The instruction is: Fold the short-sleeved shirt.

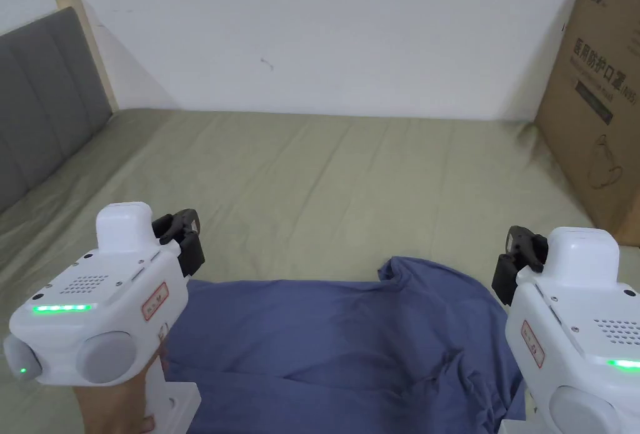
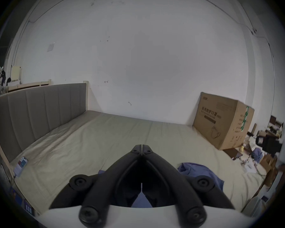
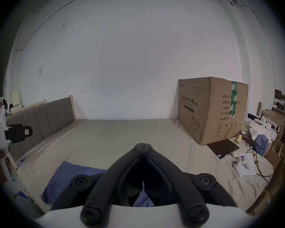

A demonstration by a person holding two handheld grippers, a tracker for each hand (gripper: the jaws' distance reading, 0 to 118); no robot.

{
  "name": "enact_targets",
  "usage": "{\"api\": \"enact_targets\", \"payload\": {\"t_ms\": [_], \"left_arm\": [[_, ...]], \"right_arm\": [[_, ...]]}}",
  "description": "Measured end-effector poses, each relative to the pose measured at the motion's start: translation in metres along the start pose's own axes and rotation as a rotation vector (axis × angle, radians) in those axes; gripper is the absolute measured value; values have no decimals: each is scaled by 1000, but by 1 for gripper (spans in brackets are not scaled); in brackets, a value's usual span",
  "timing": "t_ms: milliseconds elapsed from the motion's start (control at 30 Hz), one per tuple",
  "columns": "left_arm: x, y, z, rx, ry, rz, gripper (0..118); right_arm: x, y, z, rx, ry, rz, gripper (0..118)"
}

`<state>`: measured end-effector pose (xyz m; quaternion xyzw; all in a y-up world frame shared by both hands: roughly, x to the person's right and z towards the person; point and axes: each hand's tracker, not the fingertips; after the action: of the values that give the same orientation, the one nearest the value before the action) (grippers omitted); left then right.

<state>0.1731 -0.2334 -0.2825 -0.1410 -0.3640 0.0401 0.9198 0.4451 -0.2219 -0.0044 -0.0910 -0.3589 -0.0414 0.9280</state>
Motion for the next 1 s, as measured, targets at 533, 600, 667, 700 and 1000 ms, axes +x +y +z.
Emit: {"api": "enact_targets", "payload": {"t_ms": [533, 600, 667, 700, 1000], "left_arm": [[-77, -35, -186, -471, 134, -106, 1], [-94, -44, -210, -559, 139, -30, 18], [-113, -57, -236, -669, 188, 37, 66], [-119, -64, -246, -707, 216, 62, 83], [-134, -121, -282, -840, 214, 50, 89]], "right_arm": [[8, -19, -88, -109, -22, 2, 0], [9, -24, -100, -132, -28, 2, 0], [11, -30, -111, -156, -35, 8, 0], [11, -33, -116, -166, -38, 11, 0], [15, -61, -146, -262, -57, 16, 0]]}}
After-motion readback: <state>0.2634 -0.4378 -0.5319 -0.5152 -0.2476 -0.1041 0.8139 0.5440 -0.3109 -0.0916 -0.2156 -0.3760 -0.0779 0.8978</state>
